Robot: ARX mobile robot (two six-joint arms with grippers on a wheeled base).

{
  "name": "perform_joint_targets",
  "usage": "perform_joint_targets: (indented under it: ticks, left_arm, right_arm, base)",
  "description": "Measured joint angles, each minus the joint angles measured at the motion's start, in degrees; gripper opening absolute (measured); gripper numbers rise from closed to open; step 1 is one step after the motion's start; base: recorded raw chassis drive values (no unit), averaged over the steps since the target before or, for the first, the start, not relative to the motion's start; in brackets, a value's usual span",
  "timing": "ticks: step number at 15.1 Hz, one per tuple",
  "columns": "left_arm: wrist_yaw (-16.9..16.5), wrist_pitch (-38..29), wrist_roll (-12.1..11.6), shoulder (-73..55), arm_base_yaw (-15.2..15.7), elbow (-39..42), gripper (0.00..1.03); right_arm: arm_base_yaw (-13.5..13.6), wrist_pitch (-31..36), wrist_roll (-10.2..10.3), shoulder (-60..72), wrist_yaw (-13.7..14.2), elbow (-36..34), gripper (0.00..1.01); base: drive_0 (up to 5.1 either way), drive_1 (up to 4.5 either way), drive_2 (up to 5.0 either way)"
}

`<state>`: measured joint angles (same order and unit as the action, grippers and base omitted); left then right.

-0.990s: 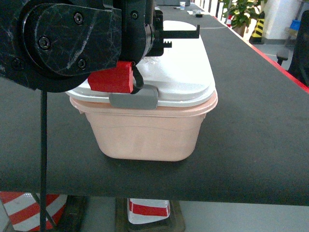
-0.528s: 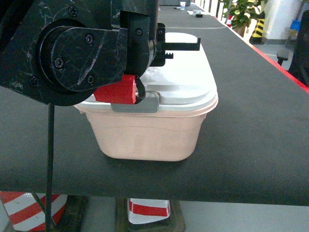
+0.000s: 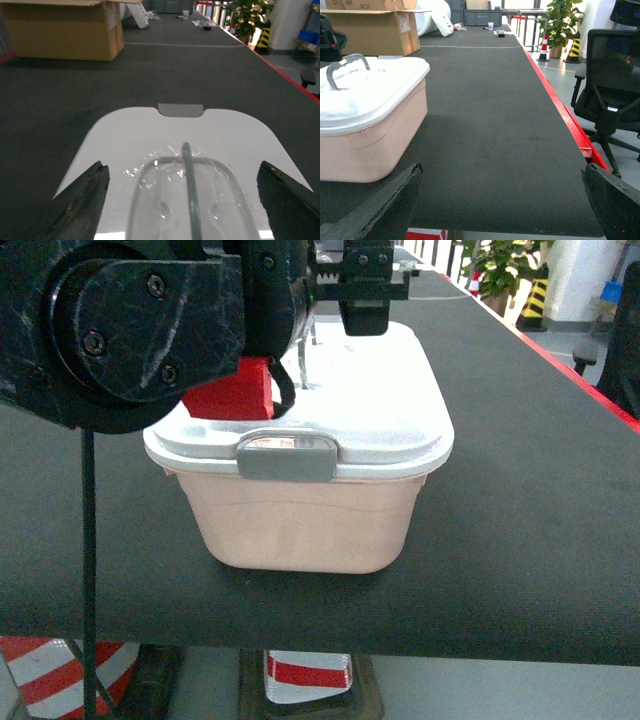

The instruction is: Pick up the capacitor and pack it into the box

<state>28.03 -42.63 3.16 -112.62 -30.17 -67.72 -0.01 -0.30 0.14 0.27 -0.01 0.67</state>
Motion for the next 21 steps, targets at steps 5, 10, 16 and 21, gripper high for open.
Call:
perform_joint_targets:
  ticks: [5,10,16,21]
  left_arm:
    - [-1.4,-4.4,1.2,11.4,12.9,7.2,0.98]
    - [-1.7,-4.7,1.4,13.6,14.9,9.7,0.98]
    - [-20.1,-8.4,-2.1,32.3,22.1,37.4,0.28]
    - [-23.6,-9.5,-2.2,45.8,25.7,53.4,0.02]
  right_arm:
    - [0.0,0.0,0.0,0.0,0.0,0.0,0.98]
    - [0.0,0.0,0.0,0.0,0.0,0.0,0.98]
    - [0.0,0.0,0.0,0.0,0.0,0.0,0.98]
    - [0.0,0.0,0.0,0.0,0.0,0.0,0.98]
  base:
    - [0.0,0.0,0.0]
    - [0.0,0.0,0.0]
    - [0.0,0.0,0.0]
    - [0.0,0.0,0.0]
